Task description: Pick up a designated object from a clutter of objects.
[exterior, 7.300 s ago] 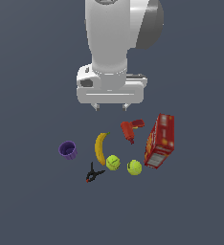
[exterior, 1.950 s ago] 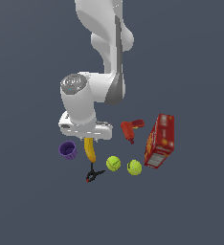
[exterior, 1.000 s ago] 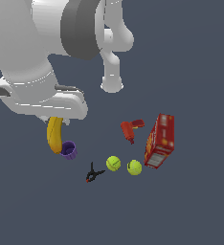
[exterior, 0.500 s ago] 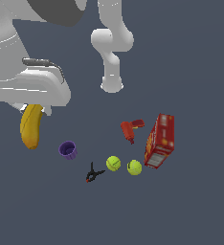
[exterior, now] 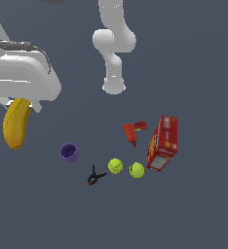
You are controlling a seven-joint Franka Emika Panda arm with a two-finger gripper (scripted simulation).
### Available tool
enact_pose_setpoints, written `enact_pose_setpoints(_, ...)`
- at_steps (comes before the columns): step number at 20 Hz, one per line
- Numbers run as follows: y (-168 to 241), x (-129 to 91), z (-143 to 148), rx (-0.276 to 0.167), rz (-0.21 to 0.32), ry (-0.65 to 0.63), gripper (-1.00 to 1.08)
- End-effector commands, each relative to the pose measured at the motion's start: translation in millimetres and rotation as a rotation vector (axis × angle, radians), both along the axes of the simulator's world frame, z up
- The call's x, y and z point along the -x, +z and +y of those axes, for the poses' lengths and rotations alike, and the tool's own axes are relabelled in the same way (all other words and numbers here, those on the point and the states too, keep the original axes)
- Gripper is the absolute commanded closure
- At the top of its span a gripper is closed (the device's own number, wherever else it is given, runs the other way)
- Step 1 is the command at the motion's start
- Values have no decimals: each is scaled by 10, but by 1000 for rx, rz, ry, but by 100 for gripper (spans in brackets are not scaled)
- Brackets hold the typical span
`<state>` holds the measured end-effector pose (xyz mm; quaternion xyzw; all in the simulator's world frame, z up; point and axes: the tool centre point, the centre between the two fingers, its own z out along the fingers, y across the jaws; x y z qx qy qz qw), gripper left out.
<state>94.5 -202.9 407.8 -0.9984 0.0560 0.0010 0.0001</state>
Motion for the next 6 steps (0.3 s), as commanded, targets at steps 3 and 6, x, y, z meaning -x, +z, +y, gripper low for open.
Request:
enact_pose_setpoints(3,59,-21,-18,0,-2,0,108)
enact_pose_setpoints(6,60,-25,-18,0,-2,0,108)
